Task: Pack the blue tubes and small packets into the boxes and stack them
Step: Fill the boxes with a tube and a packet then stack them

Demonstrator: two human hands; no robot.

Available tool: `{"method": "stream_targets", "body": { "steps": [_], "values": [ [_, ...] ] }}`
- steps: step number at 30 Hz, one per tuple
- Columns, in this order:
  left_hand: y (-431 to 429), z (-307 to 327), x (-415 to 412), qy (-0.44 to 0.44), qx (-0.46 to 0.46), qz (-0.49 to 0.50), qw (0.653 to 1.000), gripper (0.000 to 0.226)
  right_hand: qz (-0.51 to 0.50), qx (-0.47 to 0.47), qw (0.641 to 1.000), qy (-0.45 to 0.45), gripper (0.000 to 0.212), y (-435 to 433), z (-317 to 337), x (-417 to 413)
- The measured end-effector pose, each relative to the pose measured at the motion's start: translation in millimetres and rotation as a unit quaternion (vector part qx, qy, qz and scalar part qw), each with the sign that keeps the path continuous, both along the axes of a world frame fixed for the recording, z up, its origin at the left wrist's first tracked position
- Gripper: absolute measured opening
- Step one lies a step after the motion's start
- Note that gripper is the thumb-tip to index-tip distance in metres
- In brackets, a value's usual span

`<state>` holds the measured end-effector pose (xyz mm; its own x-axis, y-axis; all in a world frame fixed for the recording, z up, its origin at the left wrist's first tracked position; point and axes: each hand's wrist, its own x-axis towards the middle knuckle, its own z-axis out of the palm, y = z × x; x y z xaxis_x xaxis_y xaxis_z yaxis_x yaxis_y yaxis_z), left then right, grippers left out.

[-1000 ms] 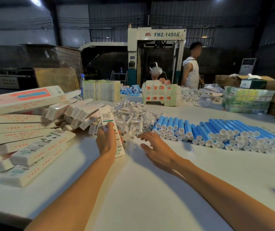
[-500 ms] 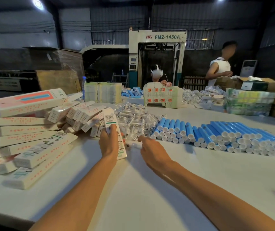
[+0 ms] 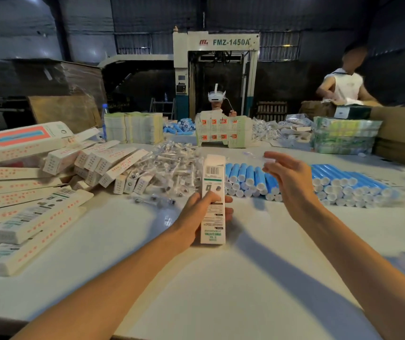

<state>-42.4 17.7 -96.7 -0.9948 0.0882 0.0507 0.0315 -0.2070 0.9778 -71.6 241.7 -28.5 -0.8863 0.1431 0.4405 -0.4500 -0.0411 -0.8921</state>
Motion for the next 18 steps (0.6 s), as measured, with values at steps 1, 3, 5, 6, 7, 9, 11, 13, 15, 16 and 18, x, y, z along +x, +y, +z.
{"method": "stream_targets", "body": {
  "steps": [1,3,5,6,7,9,11,13,15,16,18],
  "values": [
    [4.7,-1.2,1.8,0.010,0.015,-0.024,1.000,0.030,-0.004,-0.010,1.000,0.018,0.029,1.0,6.1,1.4],
    [10.4,-2.9,4.6,0.031,0.031,-0.068,0.997,0.049,-0.021,-0.014,0.998,0.054,0.034,0.2,17.4,5.1],
    [12.2,-2.6,5.7,0.040,0.022,-0.083,0.996,0.062,-0.026,0.021,0.996,0.079,0.039,-3.1,28.0,7.6],
    [12.5,-2.6,6.1,0.042,0.020,-0.084,0.995,0.064,-0.020,0.050,0.995,0.084,0.039,-5.6,33.4,8.3],
    [12.6,-2.5,6.4,0.044,0.021,-0.084,0.995,0.064,-0.016,0.084,0.993,0.084,0.036,-8.4,38.9,8.5],
    [12.6,-1.6,7.0,0.053,0.022,-0.082,0.995,0.059,-0.017,0.166,0.982,0.084,0.028,-14.0,48.4,8.0],
    [12.4,-0.4,8.2,0.067,0.017,-0.082,0.994,0.055,-0.001,0.240,0.967,0.086,0.025,-19.5,55.5,6.5],
    [12.1,1.4,9.6,0.077,0.007,-0.084,0.993,0.053,0.034,0.286,0.954,0.082,0.025,-26.9,58.0,3.8],
    [11.2,2.3,9.8,0.087,-0.007,-0.089,0.992,0.052,0.068,0.288,0.952,0.074,0.027,-34.6,55.8,0.5],
    [10.7,2.5,10.0,0.090,-0.010,-0.090,0.992,0.053,0.077,0.280,0.954,0.070,0.029,-37.6,54.5,-1.6],
    [9.7,2.7,9.8,0.092,-0.012,-0.086,0.992,0.054,0.068,0.276,0.955,0.083,0.027,-41.3,52.0,-5.2]
  ]
}}
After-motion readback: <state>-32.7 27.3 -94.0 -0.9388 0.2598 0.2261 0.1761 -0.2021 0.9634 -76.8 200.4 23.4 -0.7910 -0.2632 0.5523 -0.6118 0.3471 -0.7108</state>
